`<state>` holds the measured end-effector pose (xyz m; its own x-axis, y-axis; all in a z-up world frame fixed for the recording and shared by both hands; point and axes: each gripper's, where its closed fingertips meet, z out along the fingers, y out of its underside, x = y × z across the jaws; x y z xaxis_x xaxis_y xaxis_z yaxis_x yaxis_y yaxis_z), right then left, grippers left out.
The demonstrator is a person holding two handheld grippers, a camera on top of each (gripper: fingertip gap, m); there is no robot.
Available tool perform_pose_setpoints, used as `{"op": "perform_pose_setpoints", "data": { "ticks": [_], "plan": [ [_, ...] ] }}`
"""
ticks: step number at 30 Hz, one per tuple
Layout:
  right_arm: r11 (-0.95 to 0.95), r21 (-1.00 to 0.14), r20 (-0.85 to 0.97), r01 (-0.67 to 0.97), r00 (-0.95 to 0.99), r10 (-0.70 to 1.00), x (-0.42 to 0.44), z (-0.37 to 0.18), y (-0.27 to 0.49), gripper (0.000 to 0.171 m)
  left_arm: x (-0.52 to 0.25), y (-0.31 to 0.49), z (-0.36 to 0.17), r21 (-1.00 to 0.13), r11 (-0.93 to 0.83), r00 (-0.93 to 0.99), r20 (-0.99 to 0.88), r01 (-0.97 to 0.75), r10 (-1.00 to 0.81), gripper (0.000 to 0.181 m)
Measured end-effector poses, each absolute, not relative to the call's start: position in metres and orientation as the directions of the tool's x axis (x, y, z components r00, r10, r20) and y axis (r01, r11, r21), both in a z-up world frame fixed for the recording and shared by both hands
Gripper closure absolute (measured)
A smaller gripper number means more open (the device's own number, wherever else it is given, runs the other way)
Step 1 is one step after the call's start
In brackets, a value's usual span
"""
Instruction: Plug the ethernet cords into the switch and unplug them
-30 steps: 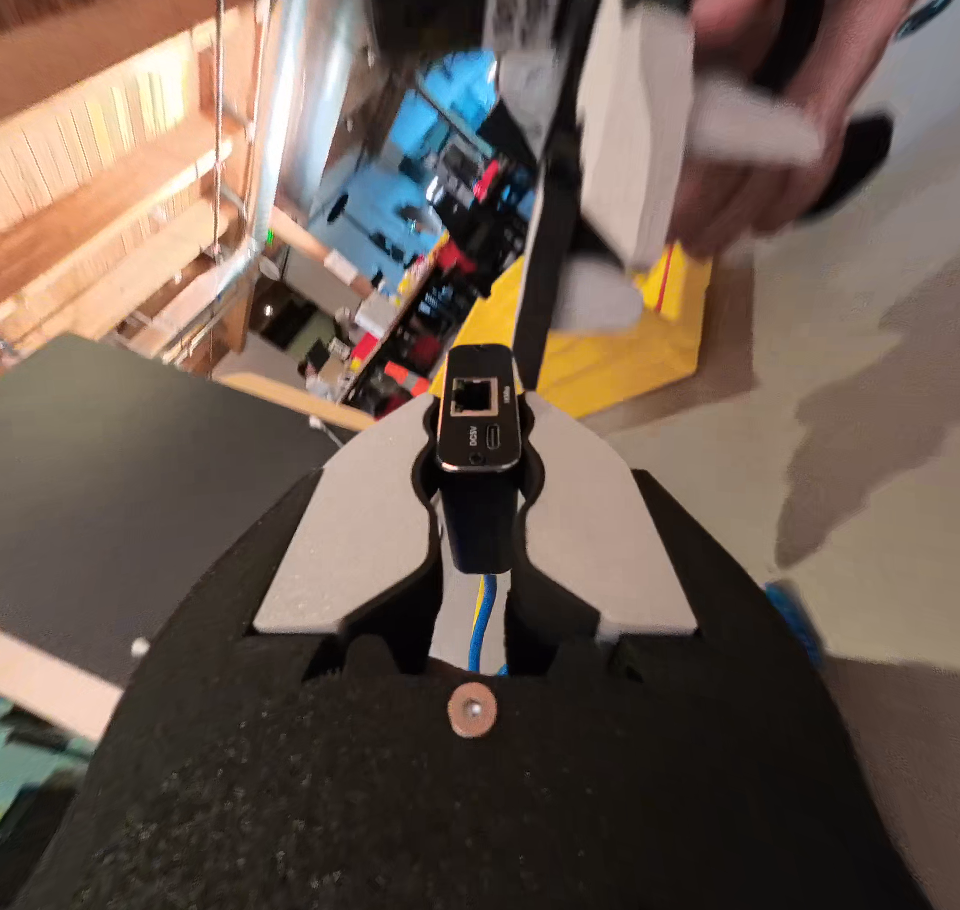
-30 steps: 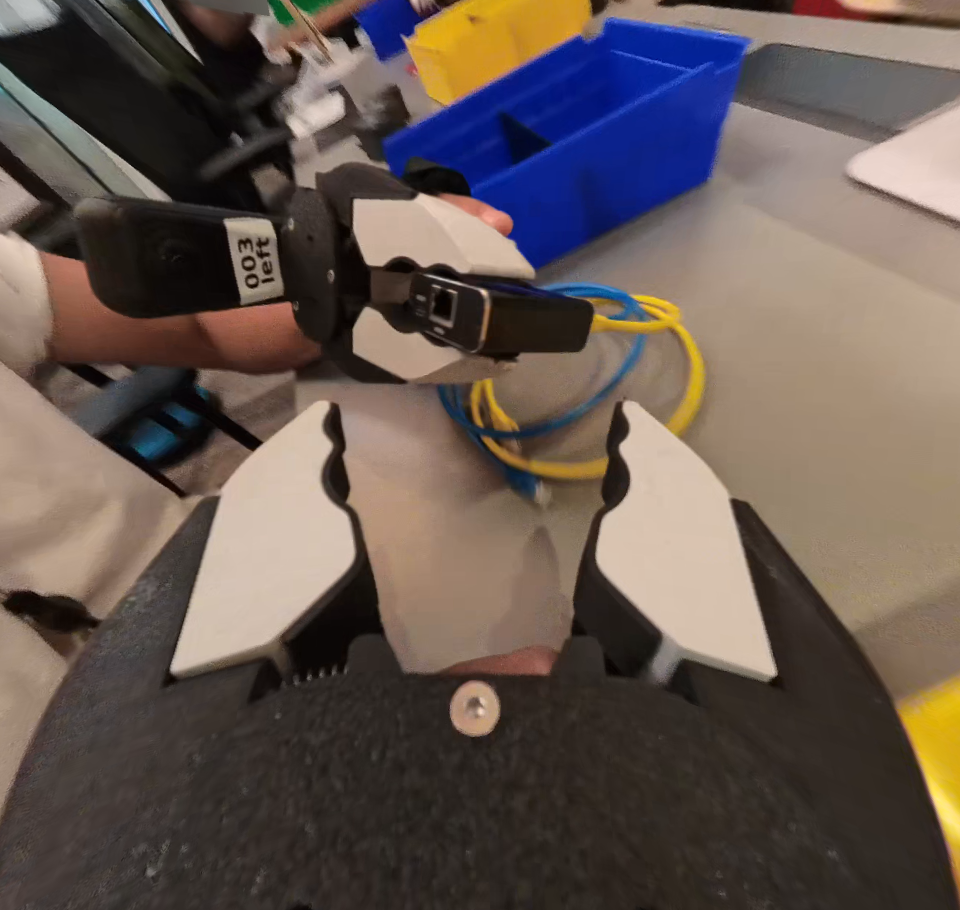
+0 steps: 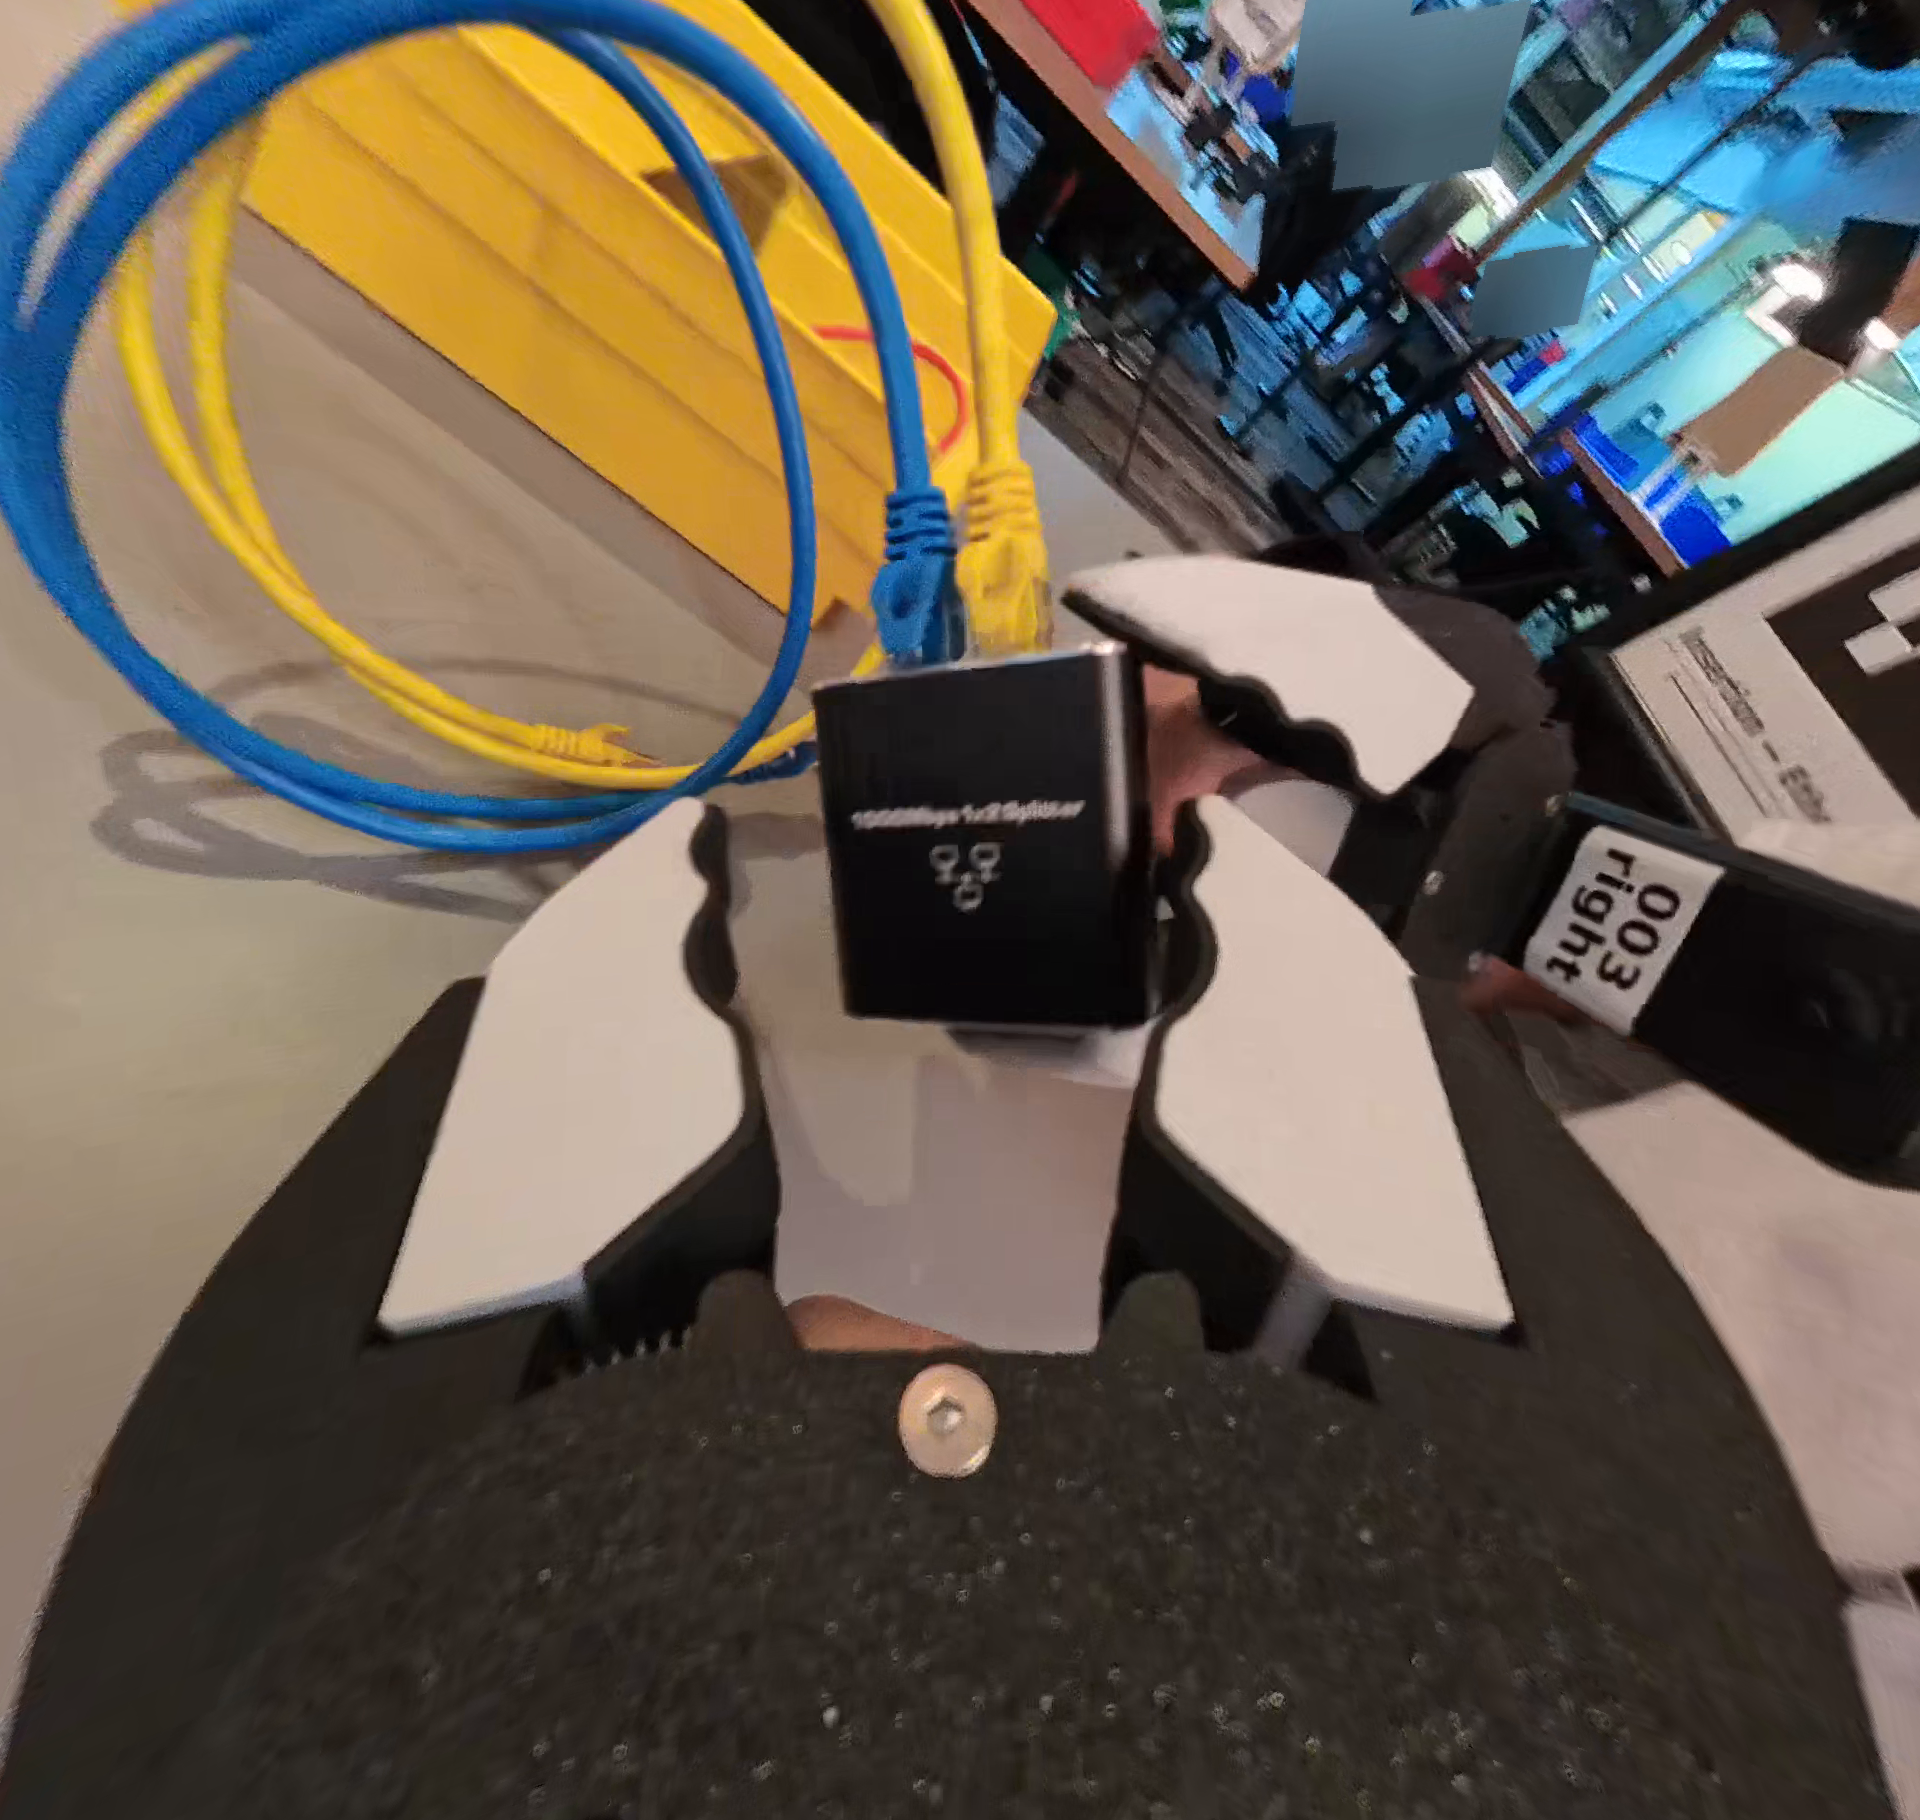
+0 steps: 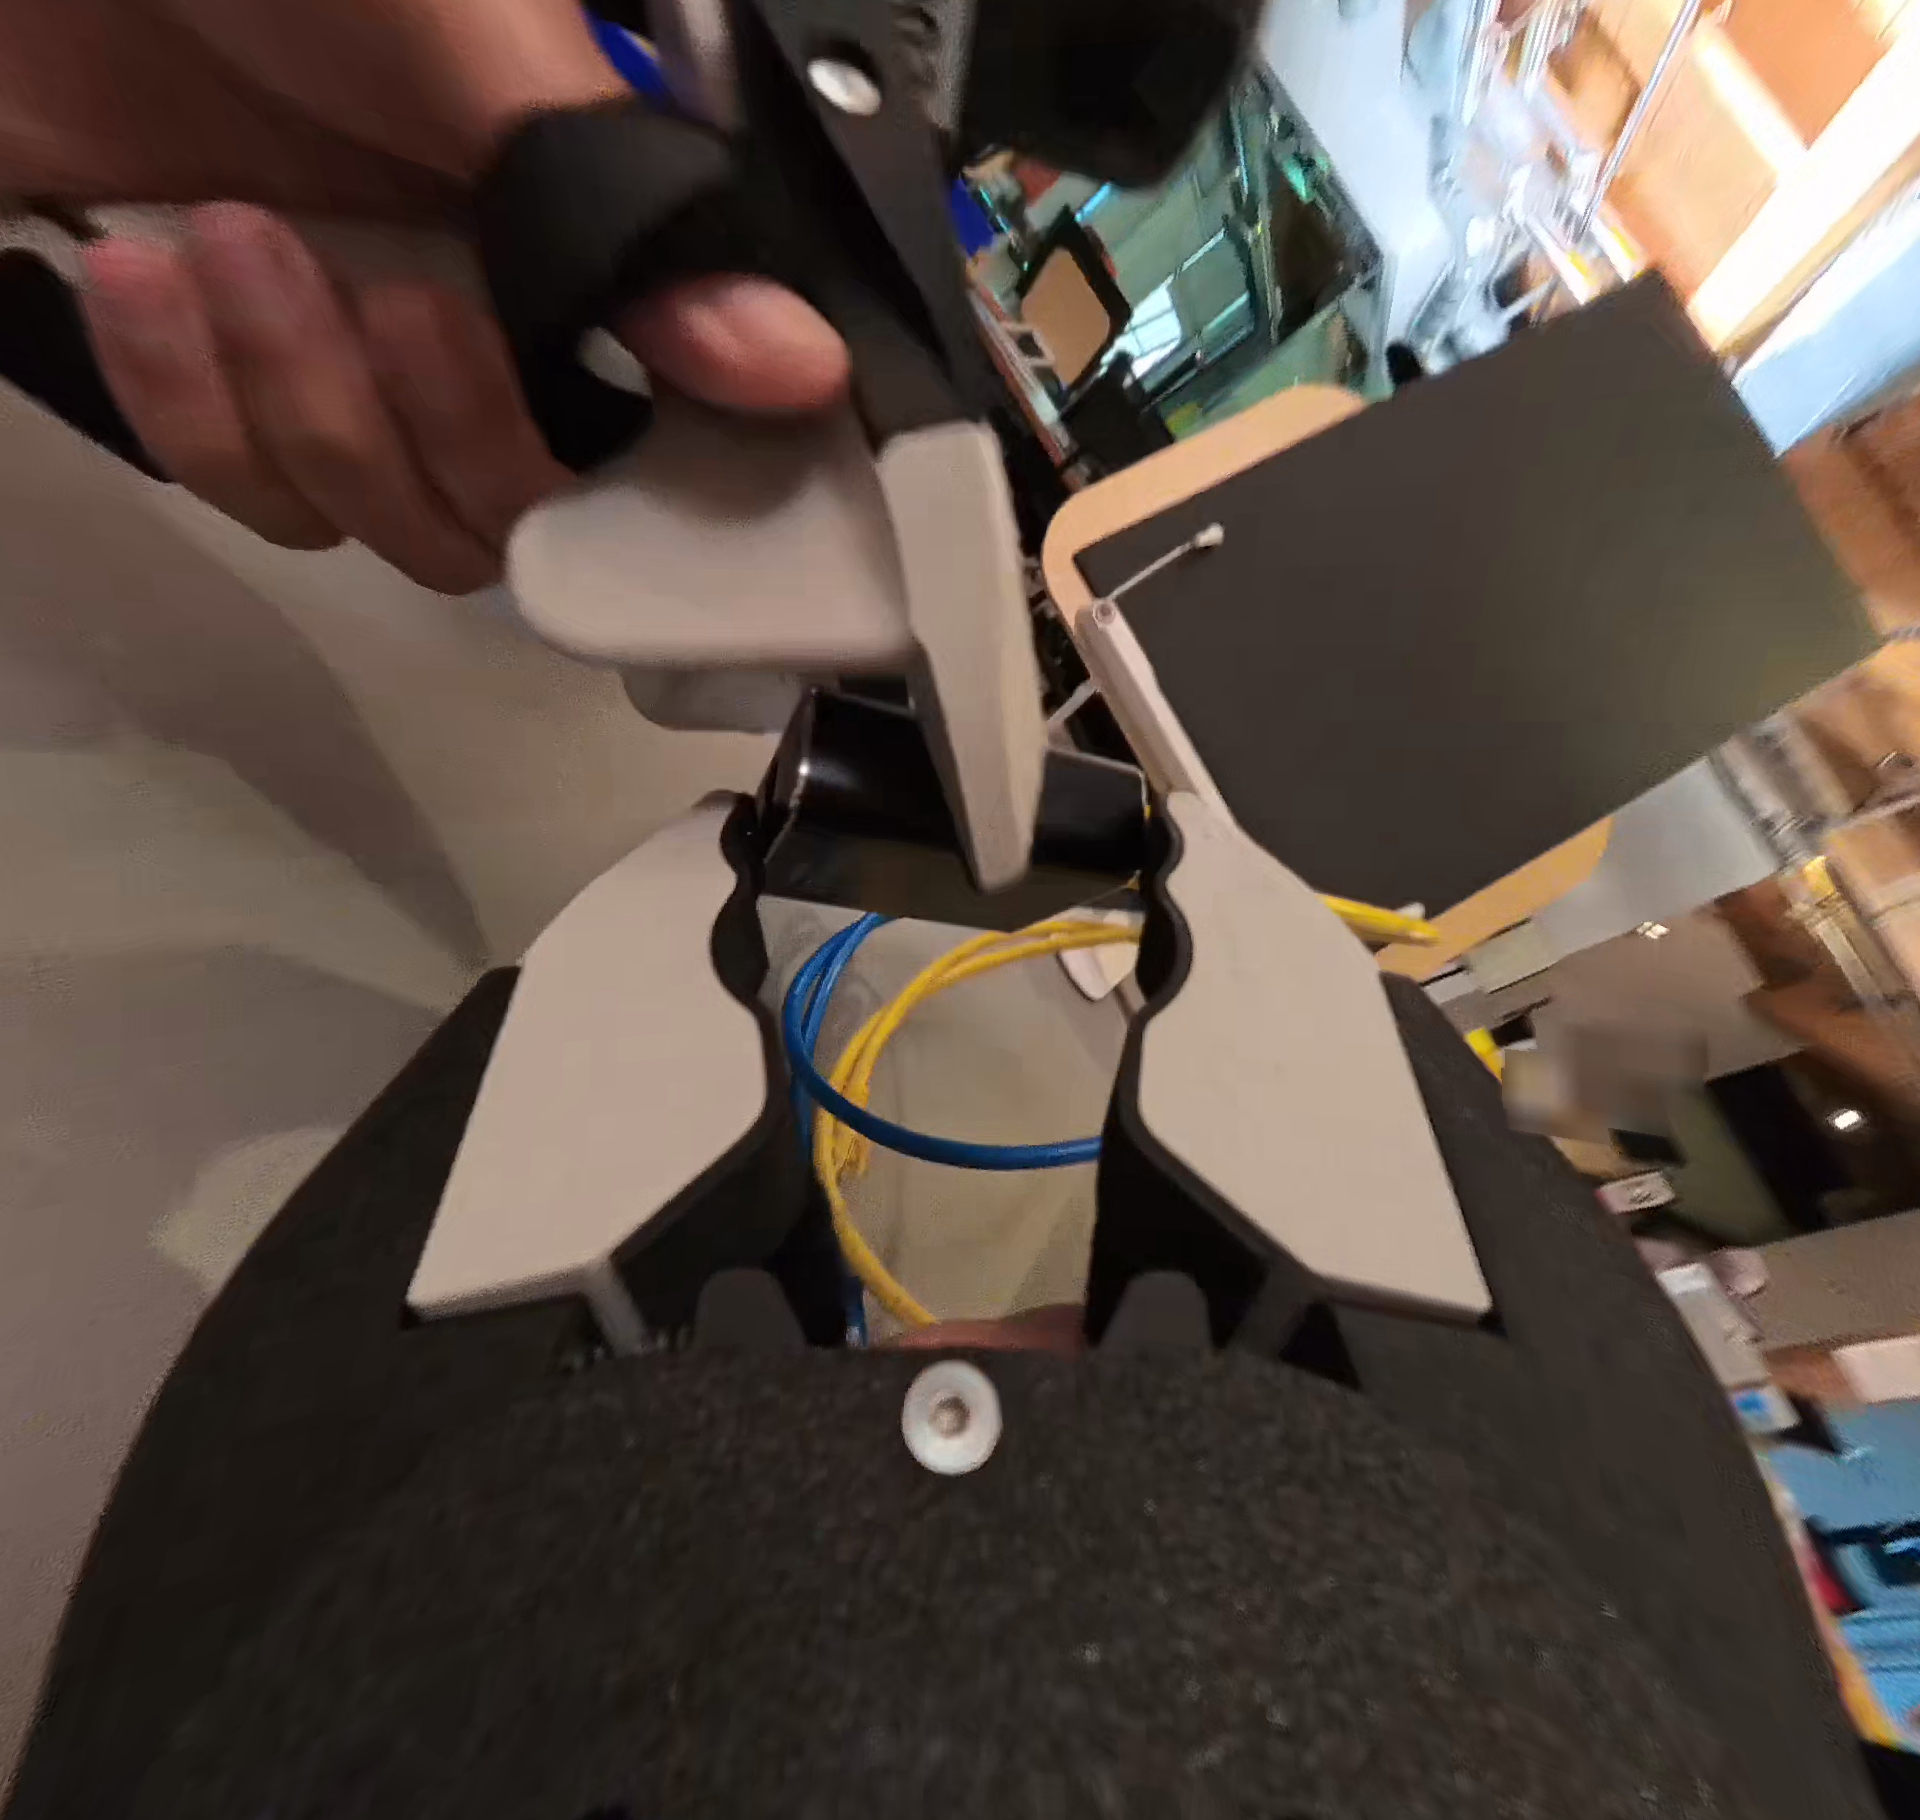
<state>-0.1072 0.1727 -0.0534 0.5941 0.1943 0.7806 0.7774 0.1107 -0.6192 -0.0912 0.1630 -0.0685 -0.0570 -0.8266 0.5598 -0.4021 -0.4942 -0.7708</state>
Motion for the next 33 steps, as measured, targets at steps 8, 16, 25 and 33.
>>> {"op": "perform_pose_setpoints", "data": {
  "ticks": [8,16,25,33],
  "plan": [
    [0.136,-0.771,0.604,0.622,0.648,0.464,-0.123,-0.063,0.149,0.111,-0.106,0.163,-0.089,-0.786,-0.346,-0.129,0.469,-0.512,-0.874,0.121],
    [-0.475,-0.869,-0.449,-0.142,0.63,0.633,-0.098,-0.072,0.155,0.107,-0.12,0.165,-0.084,-0.852,-0.175,-0.257,0.335,-0.493,-0.907,0.122],
    [-0.517,-0.834,-0.539,-0.192,0.484,0.689,-0.108,-0.079,0.151,0.144,-0.118,0.139,-0.099,-0.855,-0.13,-0.343,0.335,-0.502,-0.877,0.122],
    [-0.424,-0.882,-0.421,-0.206,0.75,0.511,-0.084,-0.085,0.174,0.144,-0.107,0.178,-0.104,-0.789,0.312,-0.009,-0.362,-0.529,-0.932,0.13]
  ]
}}
